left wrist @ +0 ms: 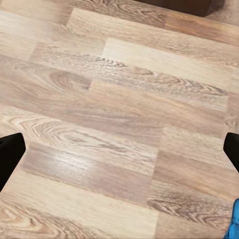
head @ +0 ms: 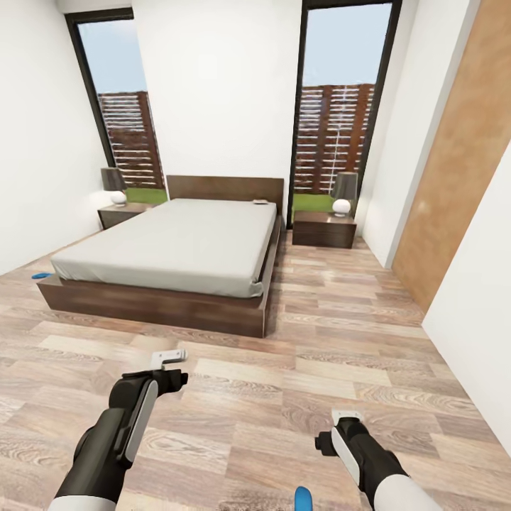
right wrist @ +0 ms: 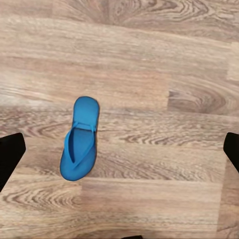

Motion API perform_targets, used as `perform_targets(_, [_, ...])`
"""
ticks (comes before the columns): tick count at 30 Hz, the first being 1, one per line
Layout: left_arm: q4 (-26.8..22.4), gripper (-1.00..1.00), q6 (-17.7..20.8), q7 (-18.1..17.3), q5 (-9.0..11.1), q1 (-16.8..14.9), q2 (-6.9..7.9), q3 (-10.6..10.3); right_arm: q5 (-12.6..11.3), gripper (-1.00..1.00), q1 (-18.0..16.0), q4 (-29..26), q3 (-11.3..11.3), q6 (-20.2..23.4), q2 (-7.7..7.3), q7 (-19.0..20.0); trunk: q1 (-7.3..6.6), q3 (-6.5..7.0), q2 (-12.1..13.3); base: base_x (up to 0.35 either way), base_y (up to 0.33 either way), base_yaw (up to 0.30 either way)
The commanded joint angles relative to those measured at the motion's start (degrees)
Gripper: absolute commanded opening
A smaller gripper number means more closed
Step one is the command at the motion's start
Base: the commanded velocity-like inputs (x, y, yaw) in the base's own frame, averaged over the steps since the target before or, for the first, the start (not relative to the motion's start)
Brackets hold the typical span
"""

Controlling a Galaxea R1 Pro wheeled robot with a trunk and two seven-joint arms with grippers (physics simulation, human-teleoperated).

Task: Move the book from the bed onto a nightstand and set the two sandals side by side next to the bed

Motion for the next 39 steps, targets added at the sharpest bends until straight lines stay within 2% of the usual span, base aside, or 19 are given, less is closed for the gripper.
perform_targets(1, [-0.03, 1.00, 0.23, 0.35, 0.35, -0.04, -0.05, 0.04, -0.53, 1.00, -0.04, -0.05, 0.12, 0.36, 0.00, -0.42, 0.22, -0.33, -0.44, 0.000, 0.000, 0.000])
perform_targets(8, [0.06, 1.00, 0.24, 0.45, 0.38, -0.04, -0.08, -0.06, -0.53, 1.00, -0.09, 0.16, 0.14, 3.03, 0.10, -0.19, 1.76, -2.20, -3.25, 0.000, 0.000, 0.000])
perform_targets(28, [0.15, 1.00, 0.24, 0.48, 0.38, -0.04, -0.08, -0.12, -0.53, 1.00, -0.10, -0.01, 0.23, 3.49, 0.27, 0.00, 6.15, -7.57, -11.27, 0.000, 0.000, 0.003])
perform_targets(39, [0.15, 1.00, 0.24, 0.48, 0.38, -0.04, -0.08, -0.12, -0.50, 1.00, -0.10, -0.28, 0.23, 3.49, 0.23, -0.04, 8.57, -9.81, -15.68, 0.000, 0.000, 0.159])
